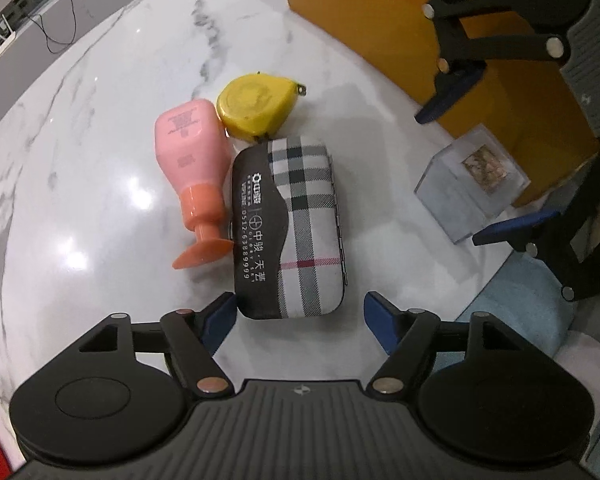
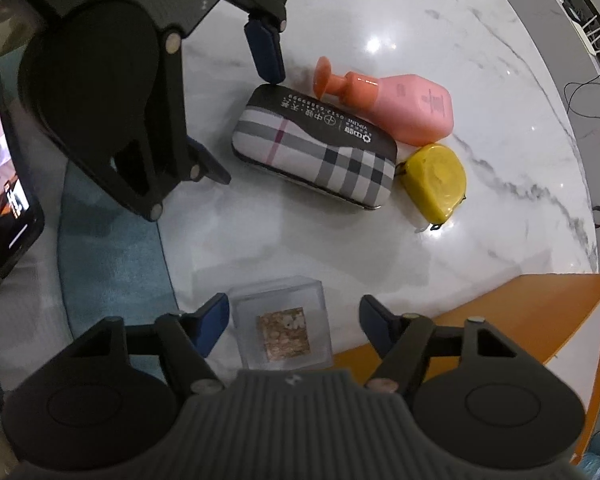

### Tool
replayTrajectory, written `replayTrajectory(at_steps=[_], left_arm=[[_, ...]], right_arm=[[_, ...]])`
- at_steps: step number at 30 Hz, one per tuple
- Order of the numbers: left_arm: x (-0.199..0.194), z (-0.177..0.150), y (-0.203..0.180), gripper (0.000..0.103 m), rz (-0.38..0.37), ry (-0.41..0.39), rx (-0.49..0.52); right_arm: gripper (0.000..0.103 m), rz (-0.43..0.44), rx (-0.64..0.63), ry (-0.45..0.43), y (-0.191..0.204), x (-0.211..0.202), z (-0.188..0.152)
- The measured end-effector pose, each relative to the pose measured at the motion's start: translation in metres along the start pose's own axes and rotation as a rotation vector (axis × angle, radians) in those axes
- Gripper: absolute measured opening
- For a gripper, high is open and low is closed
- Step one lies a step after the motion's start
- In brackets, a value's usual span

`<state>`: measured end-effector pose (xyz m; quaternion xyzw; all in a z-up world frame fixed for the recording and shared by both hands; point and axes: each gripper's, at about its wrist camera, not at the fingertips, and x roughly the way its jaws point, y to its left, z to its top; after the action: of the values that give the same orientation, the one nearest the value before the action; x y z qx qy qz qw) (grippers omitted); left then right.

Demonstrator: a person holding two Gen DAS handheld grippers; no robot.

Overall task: Organize rigid objects
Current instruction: 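Grasp the plaid glasses case with the left tool while the right tool grasps the clear cube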

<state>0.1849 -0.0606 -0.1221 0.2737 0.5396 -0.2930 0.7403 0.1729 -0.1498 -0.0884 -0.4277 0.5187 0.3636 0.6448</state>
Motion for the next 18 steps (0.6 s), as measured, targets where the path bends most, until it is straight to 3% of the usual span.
replayTrajectory(at_steps=[3,9,18], left_arm=[[0.001,0.0,0.008,0.067,-0.044,-0.004,-0.043],[-0.001,-0.004,0.014,0.067,-0.072,0.025,-0.035],[-0.004,-0.021,0.017,0.067,-0.085,0.16,0.036]], right_arm=[[0.052,0.034,0.017,-0.007,-0.002,0.003,0.001],[0.049,0.062,0.059,-0.052,0.001,0.002,0.003],[0.049,0.067,0.122,-0.118,0.014,-0.002,0.016]])
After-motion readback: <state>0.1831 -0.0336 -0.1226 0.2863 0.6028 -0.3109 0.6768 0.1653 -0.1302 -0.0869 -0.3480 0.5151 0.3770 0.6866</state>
